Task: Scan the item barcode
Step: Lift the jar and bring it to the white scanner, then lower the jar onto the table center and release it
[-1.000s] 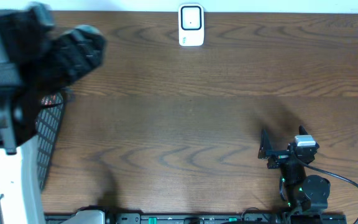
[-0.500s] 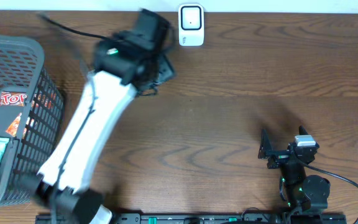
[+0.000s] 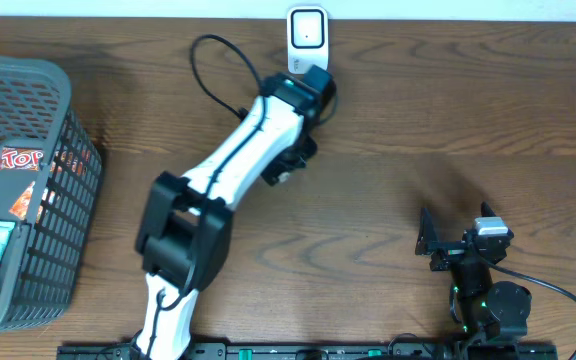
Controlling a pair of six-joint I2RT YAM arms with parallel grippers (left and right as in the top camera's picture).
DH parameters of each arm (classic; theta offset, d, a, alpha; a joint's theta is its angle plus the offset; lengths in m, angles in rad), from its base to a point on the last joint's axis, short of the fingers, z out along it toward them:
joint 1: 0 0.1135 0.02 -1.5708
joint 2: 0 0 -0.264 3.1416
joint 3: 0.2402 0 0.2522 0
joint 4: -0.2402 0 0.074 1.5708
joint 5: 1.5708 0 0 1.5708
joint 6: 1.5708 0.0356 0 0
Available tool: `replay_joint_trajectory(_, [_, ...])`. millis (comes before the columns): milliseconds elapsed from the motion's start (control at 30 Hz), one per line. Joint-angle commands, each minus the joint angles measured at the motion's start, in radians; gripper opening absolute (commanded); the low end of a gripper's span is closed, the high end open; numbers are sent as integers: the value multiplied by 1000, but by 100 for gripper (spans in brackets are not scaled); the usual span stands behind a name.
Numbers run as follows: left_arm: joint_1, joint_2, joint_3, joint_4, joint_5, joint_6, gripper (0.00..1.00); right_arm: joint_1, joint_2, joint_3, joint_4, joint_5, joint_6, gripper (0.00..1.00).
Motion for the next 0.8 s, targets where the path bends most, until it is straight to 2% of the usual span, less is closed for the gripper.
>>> replay_joint_trajectory(0, [-31,42,5,12,49,-29,57,-7,-2,-3,-1,5,-8,99])
replay_joint_trajectory(200, [-56,58,5,107,106,30,57,-7,-2,-3,-1,5,-8,99])
replay_joint_trajectory(467, [-56,58,-1,150,149,19,57,-7,-2,-3,-1,5,-8,99])
replay_joint_trajectory(667, [-55,58,-66,169,151,-149,61,-7,-2,-3,-1,5,-8,99])
replay_joint_trajectory(767, [-55,58,-117,220,169,-190,62,-7,-2,-3,-1,5,-8,99])
